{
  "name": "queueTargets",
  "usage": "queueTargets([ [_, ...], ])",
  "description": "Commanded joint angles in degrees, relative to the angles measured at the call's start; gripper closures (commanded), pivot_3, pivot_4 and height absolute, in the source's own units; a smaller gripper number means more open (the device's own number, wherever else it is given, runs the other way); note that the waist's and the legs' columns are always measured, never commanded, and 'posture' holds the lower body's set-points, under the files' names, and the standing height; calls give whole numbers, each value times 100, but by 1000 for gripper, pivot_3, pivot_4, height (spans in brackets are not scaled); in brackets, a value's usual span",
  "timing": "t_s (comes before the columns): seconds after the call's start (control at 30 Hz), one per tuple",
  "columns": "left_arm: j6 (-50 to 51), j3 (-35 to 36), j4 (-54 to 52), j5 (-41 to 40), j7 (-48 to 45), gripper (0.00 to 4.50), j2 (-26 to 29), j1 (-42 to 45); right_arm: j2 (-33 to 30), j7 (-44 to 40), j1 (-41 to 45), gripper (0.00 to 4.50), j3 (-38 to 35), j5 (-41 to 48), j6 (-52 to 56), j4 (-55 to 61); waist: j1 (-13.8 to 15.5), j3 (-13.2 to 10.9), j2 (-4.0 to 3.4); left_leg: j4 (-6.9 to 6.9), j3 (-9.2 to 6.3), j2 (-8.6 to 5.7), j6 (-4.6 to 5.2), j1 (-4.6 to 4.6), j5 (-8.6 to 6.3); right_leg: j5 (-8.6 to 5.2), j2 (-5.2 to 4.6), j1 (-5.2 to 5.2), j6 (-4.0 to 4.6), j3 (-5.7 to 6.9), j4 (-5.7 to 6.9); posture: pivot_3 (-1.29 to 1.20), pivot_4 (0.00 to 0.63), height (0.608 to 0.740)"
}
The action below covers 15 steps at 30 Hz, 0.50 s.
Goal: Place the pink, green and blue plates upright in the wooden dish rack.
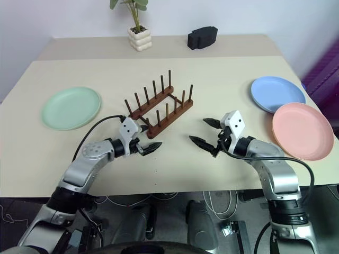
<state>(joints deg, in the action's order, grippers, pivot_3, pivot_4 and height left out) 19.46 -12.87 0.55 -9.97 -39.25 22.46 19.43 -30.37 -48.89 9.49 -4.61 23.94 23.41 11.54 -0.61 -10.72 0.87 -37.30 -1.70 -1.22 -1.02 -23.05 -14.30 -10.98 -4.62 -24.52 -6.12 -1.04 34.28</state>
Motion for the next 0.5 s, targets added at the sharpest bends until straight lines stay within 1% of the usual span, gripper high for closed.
queueTargets([
  [0.03,-262,-142,382,169,-116,250,-119,167,92,196,-144,10,-8,126,21,473,5,1,-1,-1,0,0,0,0,0,0,0,0,0,0,0,0,150,736],
  [0.1,-347,-163,436,153,-256,851,-139,178,115,271,-259,0,-27,137,14,558,10,3,-1,-3,-1,0,0,0,0,0,-2,3,1,-1,-1,0,150,736],
  [0.27,-527,-214,483,191,-489,3342,-144,193,94,365,-468,0,-57,131,-6,641,24,3,-1,-2,-3,0,0,1,0,-8,-3,5,14,0,-2,0,150,736],
  [0.3,-601,-235,497,200,-570,3657,-144,218,72,382,-516,0,-66,117,-8,656,26,4,-1,-2,-3,1,0,2,0,-8,-3,5,15,0,-1,0,150,736],
  [0.33,-686,-249,519,186,-675,3716,-152,257,44,396,-569,0,-73,96,-10,675,30,5,-4,-3,-1,0,0,2,0,-9,-3,6,16,-1,-2,0,150,736],
  [0.5,-912,-377,746,49,-1544,3717,-78,610,-203,398,-946,0,43,-138,-17,828,91,5,-4,-7,0,-2,0,1,0,-10,-4,8,17,0,-3,0,150,736],
])
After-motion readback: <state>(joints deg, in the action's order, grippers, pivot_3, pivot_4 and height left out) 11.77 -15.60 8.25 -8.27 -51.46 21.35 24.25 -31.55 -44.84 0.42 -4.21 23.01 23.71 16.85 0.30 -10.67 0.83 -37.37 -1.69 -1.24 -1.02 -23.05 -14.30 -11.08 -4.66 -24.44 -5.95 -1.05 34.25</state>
